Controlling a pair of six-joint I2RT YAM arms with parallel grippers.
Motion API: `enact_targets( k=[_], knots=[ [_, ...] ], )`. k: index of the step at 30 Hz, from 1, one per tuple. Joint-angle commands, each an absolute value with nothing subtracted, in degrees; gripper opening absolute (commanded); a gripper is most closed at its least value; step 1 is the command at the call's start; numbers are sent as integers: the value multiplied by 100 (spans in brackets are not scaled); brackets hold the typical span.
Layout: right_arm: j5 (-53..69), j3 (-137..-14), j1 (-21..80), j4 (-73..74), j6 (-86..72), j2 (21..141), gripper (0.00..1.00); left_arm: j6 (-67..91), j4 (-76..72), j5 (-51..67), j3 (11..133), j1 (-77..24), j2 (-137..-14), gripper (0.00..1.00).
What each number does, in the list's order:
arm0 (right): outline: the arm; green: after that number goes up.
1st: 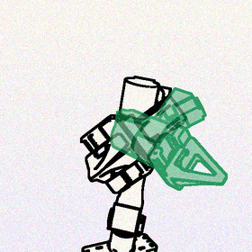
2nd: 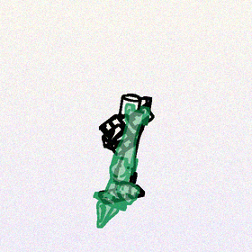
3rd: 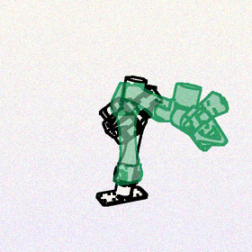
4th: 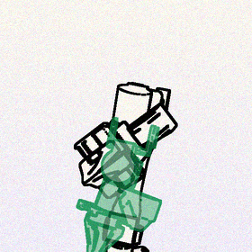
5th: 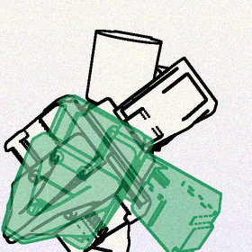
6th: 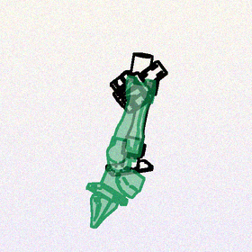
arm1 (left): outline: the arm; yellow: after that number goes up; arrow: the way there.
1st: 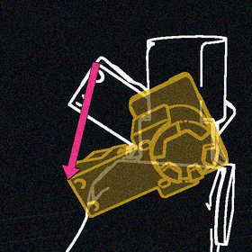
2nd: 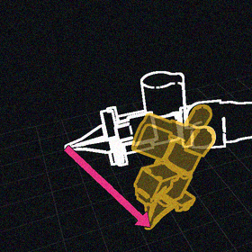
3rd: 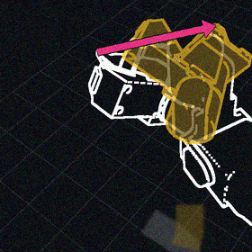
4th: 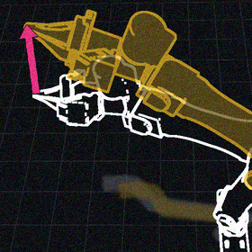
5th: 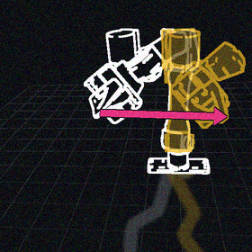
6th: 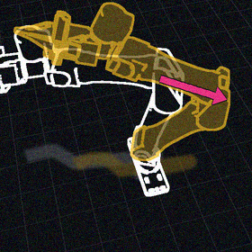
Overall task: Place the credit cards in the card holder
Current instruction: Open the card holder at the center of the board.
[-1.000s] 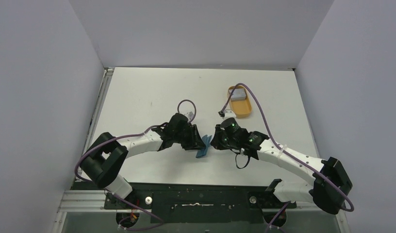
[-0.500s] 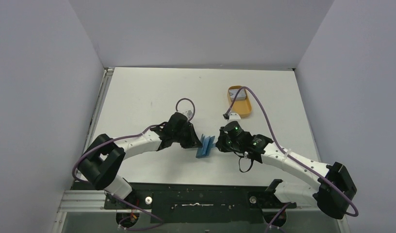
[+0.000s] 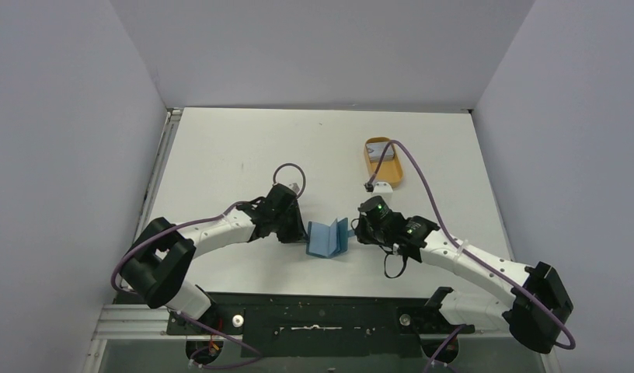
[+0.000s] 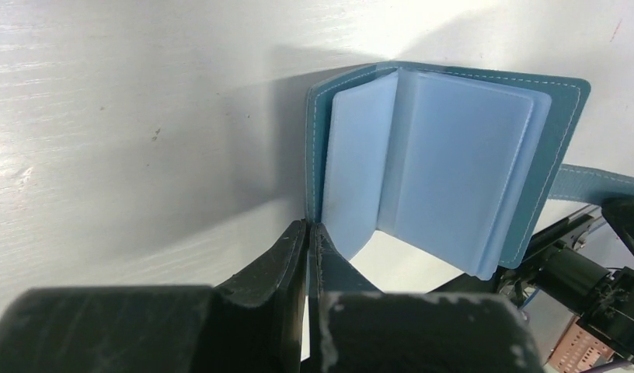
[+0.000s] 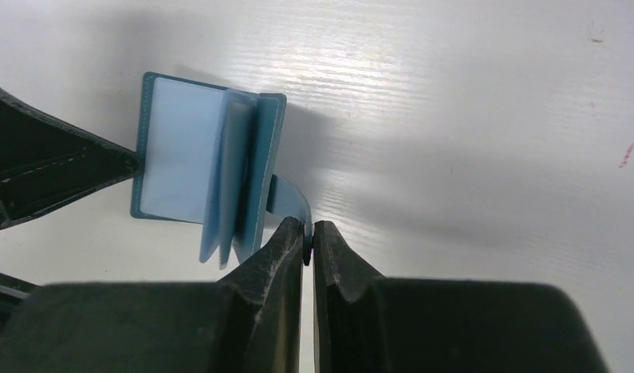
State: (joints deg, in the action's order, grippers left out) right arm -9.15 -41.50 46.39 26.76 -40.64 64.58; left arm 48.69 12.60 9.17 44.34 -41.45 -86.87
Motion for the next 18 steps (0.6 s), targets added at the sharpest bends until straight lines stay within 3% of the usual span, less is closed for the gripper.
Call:
enact_targets(
  k=[1, 6, 12, 18],
  knots=[
    [-1329, -4002, 4561, 2707, -4171, 6633, 0, 4658, 1194, 928, 4364, -4113, -8721, 0],
    [-1439, -3893, 4460, 2935, -4283, 7024, 0, 4676, 936, 1146, 4332, -4113, -8736, 0],
    [-1566, -3820, 4421, 3107, -4327, 6803, 50, 4663, 945, 1193, 4339, -4113, -8720, 0],
    [-1721, -4128, 4472, 3702, -4283, 6076, 58, 4659, 949, 1217, 4356, -4122, -8736, 0]
  ],
)
